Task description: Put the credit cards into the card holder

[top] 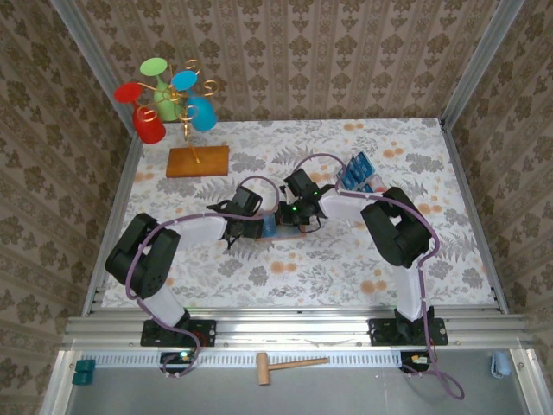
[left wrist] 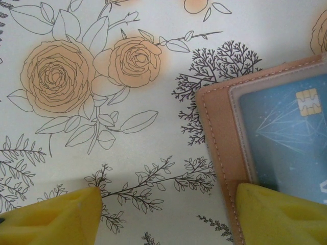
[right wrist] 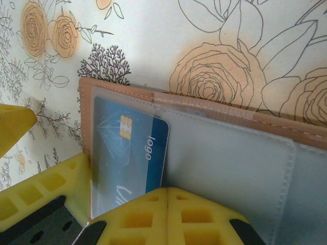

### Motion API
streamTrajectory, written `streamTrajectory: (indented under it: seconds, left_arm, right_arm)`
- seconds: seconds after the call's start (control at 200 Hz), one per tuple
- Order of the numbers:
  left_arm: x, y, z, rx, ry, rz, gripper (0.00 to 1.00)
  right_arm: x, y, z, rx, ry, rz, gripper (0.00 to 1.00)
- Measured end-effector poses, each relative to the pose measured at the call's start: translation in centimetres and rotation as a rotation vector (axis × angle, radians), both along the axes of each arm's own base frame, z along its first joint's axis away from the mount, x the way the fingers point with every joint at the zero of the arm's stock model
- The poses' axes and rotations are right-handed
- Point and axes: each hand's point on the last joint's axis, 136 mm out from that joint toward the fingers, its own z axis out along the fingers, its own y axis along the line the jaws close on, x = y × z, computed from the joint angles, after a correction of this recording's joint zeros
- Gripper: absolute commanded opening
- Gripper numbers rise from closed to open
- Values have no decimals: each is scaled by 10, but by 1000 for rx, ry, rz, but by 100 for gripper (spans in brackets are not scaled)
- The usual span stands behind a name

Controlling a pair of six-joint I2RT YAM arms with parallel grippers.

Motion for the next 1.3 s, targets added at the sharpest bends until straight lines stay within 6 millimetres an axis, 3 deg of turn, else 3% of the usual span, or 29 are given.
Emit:
streamTrajectory:
  seconds: [0.49,0.725,1.095,1.3]
  left_arm:
    - [1,2,0,-2,1,6,71]
    - [6,16,1,-6,2,44,71]
    - [6,20,15,-25,-25,54,71]
    - [3,24,11,-20,-16,58,69]
  right_arm:
    - [1,-9,1,-2,1,-16,0]
    - [-1,-18,-2,-8,9,-29,0]
    - [-2,-18,0,-6,7,-29,0]
    - [-2,-18,0,-6,8,-28,0]
